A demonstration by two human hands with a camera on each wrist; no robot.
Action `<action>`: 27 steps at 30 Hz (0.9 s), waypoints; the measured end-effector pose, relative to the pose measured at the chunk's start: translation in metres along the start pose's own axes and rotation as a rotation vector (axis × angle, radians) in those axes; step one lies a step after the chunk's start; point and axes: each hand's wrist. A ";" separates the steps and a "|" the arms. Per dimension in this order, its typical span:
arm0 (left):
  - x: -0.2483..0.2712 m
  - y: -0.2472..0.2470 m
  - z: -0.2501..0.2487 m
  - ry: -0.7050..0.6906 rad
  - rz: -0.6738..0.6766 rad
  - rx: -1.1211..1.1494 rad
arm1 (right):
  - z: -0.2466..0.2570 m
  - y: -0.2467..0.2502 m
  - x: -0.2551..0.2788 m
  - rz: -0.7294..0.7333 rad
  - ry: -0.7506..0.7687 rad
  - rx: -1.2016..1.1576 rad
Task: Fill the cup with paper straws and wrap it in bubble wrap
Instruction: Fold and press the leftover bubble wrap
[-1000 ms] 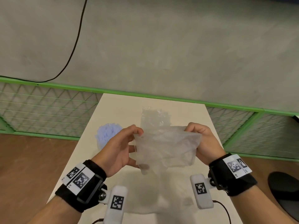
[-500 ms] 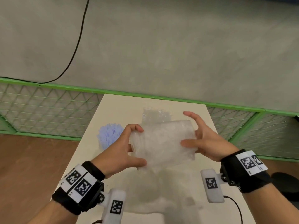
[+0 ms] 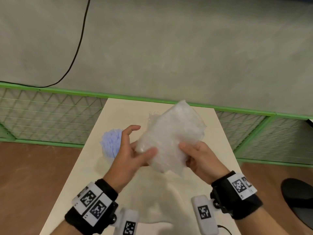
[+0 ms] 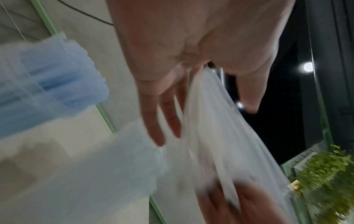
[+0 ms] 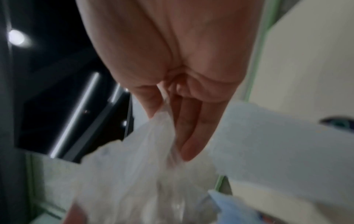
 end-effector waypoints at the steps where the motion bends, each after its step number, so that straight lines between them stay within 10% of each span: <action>1: -0.003 0.008 -0.004 0.061 0.035 -0.028 | 0.004 0.003 0.002 0.019 -0.010 0.080; 5: -0.015 0.022 -0.010 0.223 0.313 -0.115 | 0.016 0.010 0.009 0.151 -0.086 0.446; 12: -0.014 0.011 -0.005 0.202 0.111 0.150 | 0.013 0.008 0.001 0.107 0.116 0.152; 18: -0.009 0.005 -0.008 0.250 0.151 0.342 | 0.015 -0.005 0.002 0.078 0.361 0.348; 23: -0.004 0.003 -0.004 0.083 0.166 -0.047 | 0.029 0.004 0.005 0.151 0.094 0.233; 27: -0.004 -0.006 -0.007 -0.022 0.140 -0.218 | 0.019 -0.014 0.003 -0.176 -0.050 0.234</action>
Point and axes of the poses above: each hand's wrist, its own x-axis away from the middle knuckle, its own y-axis out of the back of the hand, z = x × y, and after that the axes turned 7 degrees about -y, right-handed
